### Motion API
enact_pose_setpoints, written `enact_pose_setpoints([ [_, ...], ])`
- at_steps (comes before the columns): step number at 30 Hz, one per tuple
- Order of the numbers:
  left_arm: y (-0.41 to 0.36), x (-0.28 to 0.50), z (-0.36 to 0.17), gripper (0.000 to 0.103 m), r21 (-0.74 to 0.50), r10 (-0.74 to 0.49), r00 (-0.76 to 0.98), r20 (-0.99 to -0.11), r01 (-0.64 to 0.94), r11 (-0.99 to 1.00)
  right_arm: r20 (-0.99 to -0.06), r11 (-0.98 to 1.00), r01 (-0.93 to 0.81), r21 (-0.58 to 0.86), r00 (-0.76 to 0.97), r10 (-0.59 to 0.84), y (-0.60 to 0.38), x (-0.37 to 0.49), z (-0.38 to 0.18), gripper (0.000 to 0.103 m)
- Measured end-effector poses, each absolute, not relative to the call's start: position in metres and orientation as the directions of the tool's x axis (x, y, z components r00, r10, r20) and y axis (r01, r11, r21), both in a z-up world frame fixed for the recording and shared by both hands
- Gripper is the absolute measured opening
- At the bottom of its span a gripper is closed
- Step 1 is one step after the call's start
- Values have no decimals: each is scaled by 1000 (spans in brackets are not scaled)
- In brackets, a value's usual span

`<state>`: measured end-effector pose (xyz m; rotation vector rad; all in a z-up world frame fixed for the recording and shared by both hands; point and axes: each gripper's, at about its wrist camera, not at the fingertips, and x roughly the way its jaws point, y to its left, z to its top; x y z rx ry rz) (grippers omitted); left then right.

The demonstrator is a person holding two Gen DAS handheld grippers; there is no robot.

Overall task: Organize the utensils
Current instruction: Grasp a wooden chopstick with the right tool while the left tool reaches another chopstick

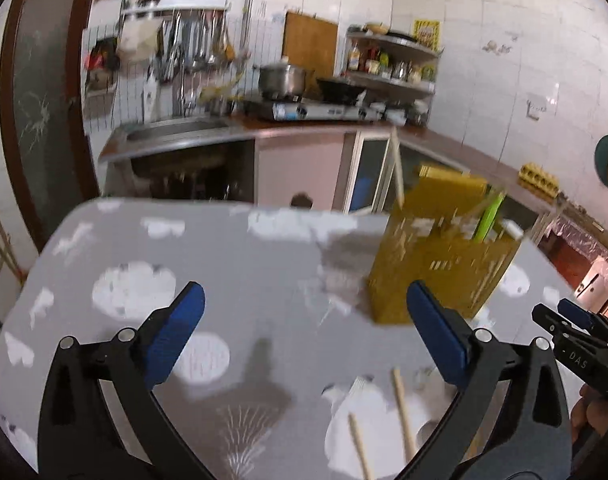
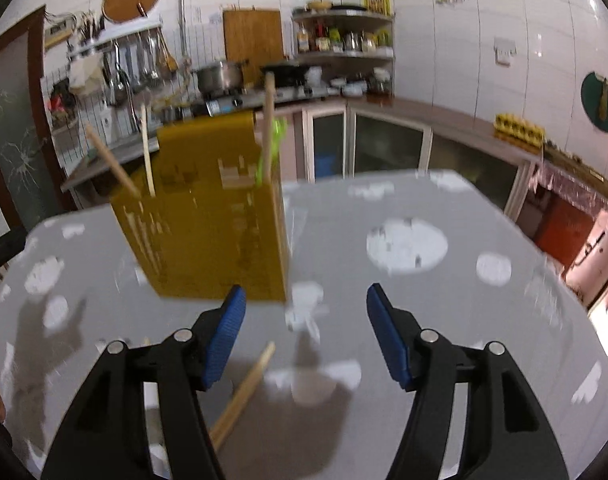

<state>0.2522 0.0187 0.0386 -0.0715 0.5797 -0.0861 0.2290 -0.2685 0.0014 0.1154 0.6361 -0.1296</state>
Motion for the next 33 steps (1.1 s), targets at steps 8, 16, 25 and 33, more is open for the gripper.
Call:
enact_pose_setpoints([
  [8,4,248,-9,98,-65,-88,771,-630,61,996,-675,981,182,72,732,-86,-259,230,-42,62],
  [16,-9,246,-31,98,-48,-79,733,-676,63,997,-694,980,187,68,715,-88,-253,236,-48,62],
  [25,-21,247,-55,89,-57,-91,652,-753,73,996,-733,979,187,84,677,-66,-241,253,-56,49],
  [33,-30,245,-62,68,-61,-108,604,-790,98,993,-772,975,194,110,635,-39,-241,264,-64,17],
])
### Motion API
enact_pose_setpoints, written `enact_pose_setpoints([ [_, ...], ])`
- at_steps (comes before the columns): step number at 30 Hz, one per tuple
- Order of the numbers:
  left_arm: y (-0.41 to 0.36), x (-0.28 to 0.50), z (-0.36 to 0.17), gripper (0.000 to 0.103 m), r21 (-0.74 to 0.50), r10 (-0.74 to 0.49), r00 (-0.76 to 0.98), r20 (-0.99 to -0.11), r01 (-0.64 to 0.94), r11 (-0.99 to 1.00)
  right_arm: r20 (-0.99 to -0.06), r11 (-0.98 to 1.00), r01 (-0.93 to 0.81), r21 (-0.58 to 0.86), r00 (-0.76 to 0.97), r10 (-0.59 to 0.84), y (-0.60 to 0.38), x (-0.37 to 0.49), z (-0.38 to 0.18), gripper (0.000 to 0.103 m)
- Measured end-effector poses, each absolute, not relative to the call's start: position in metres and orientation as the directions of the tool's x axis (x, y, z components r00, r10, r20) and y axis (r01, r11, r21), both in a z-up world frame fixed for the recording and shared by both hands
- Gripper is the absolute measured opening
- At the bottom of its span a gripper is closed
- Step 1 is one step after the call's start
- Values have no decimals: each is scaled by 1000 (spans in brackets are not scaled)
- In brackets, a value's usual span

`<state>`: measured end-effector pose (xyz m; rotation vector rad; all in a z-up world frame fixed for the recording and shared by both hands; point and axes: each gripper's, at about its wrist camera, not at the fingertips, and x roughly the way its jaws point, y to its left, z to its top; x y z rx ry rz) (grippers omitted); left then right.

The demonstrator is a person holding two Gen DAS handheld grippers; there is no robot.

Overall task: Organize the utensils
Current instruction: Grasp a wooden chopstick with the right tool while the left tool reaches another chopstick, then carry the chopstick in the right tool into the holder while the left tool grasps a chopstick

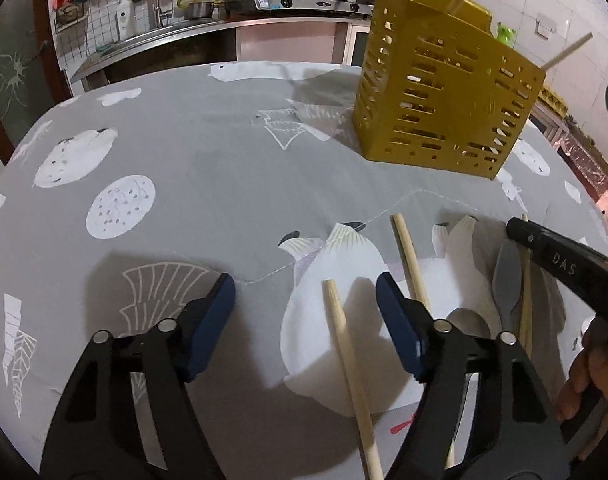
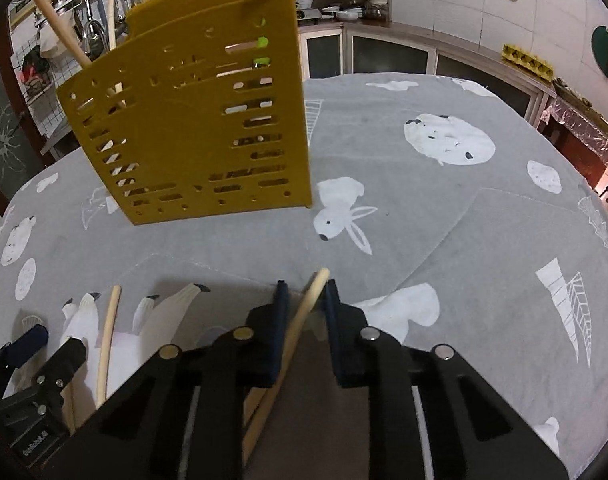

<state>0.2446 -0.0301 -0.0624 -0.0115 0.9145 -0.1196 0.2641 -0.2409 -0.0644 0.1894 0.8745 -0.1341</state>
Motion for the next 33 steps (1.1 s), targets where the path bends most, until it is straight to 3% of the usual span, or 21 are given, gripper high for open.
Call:
enact_pose_setpoints([
  [3,-34,245,-63,60,-50,-100,596,-797,100,994,-769,973,192,128,639,-25,-246,262,-64,8],
  [12,-40,244,-62,27,-44,-98,583,-807,107,993,-749,976,170,139,662,-9,-258,250,-55,8],
  [16,-40,247,-61,7,-53,-110,586,-803,114,992,-738,976,161,147,675,0,-262,243,-51,8],
  [24,-37,253,-54,5,-97,-144,596,-790,111,989,-701,975,139,172,712,22,-270,230,-34,8],
  [33,-31,237,2,3,-129,-187,717,-671,136,982,-603,970,117,212,797,36,-282,210,-1,7],
])
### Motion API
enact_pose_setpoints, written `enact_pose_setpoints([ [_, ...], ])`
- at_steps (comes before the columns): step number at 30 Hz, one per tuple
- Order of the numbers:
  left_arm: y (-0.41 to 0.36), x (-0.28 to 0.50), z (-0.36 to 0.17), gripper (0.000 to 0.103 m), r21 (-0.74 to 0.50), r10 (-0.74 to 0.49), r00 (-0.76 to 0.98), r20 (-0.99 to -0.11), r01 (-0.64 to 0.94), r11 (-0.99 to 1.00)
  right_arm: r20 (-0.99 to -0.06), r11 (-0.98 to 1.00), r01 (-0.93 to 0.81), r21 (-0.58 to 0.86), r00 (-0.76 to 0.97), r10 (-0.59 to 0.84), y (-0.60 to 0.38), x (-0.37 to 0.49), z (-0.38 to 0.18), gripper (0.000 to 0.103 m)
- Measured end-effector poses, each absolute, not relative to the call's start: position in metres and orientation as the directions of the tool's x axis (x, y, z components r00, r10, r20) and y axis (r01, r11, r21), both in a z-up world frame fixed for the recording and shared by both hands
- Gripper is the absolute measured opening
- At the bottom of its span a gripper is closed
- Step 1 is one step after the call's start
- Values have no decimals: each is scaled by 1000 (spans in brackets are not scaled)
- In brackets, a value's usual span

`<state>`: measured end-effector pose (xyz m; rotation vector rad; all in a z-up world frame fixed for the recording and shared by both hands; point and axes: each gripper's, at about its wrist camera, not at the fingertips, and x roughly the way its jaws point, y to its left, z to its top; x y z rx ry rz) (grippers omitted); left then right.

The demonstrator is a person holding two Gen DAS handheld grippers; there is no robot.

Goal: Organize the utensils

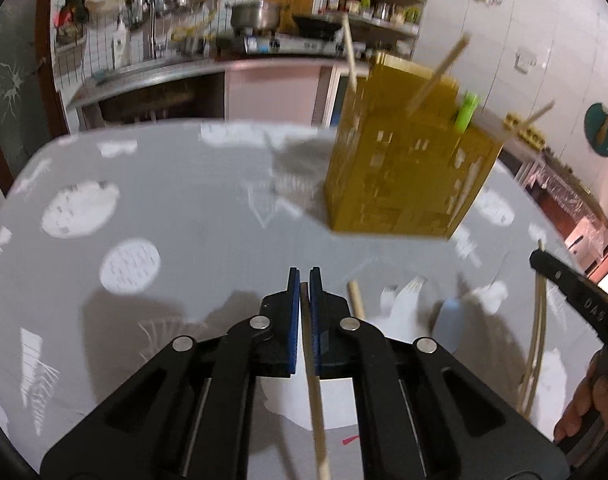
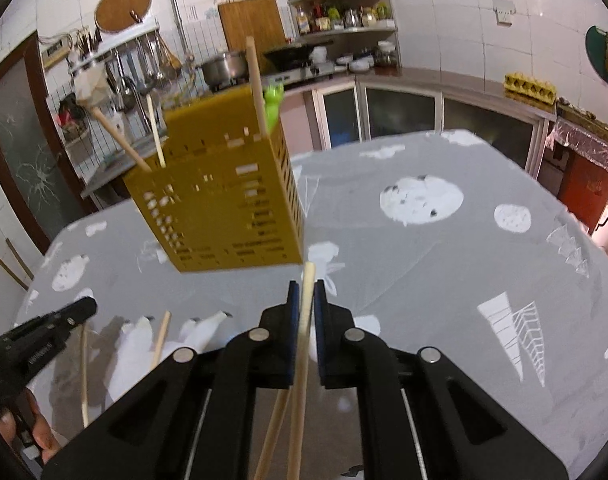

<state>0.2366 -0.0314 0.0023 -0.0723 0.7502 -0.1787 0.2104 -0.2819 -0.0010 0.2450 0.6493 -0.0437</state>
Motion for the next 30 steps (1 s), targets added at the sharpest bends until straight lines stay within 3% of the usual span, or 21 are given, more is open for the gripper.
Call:
enact_pose_setpoints([
  [12,-21,205,68,3,-124,-217,845,-489,178,976,-432,977,71,202,901,23,-278,174,54,6],
  [14,-21,202,72,3,-122,-220,853,-473,184,975,-418,978,72,196,908,16,-279,172,60,2],
  [18,-20,204,74,3,-124,-228,849,-476,192,974,-439,979,74,190,898,17,-281,177,57,2],
  [30,-15,239,54,3,-134,-224,820,-526,180,975,-698,973,171,153,715,-15,-301,242,-36,3],
])
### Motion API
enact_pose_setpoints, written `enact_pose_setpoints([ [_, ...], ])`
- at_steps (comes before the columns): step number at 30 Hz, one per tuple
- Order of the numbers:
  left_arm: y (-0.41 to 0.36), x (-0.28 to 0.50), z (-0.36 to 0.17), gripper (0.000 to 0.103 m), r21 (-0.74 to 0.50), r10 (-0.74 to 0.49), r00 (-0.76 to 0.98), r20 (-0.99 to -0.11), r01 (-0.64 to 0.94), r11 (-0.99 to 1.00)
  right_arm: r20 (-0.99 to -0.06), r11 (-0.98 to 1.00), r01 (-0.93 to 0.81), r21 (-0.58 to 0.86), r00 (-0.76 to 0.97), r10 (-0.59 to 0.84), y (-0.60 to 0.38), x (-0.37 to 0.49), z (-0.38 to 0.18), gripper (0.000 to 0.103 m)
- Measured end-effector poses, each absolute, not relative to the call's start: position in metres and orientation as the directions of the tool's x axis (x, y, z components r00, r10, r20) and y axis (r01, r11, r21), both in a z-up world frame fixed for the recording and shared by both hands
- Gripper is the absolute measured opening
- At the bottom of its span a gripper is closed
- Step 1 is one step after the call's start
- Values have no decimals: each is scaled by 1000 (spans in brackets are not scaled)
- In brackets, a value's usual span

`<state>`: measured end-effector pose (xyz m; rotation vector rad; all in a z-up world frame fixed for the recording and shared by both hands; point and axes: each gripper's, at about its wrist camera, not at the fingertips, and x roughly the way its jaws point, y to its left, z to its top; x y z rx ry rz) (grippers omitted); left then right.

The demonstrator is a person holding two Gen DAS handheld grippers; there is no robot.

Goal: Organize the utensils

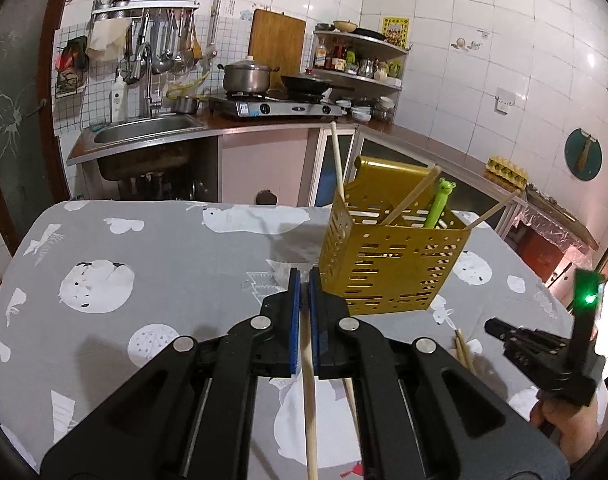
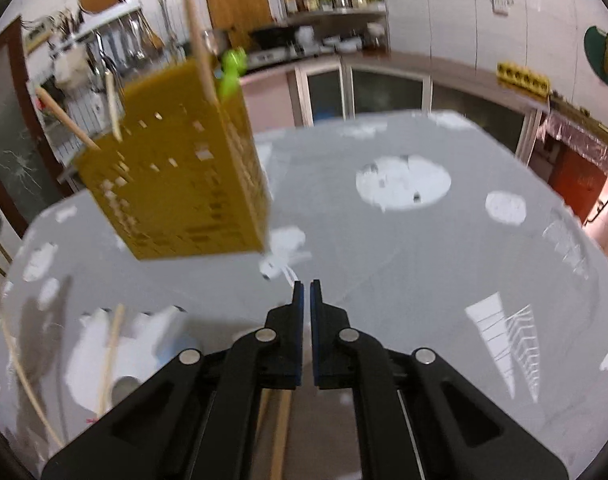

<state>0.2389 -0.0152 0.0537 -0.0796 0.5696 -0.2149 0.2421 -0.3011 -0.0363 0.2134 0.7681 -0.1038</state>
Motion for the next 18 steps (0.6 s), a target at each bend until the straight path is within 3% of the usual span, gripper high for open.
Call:
enact_pose_setpoints([
  [12,-15,252,41,3,-141,-243,801,-547,199,970,-770,981,148,123,638,1,-291,226,-63,4],
  [13,-14,252,40,3,-140,-244,801,-547,200,970,-767,982,147,121,642,-1,-291,224,-62,6],
  [15,-14,253,39,3,-139,-243,801,-548,199,970,-755,982,154,114,655,-15,-292,220,-60,44],
  [18,-14,253,38,3,-144,-244,797,-552,197,970,-745,983,157,95,666,-34,-291,219,-58,46],
])
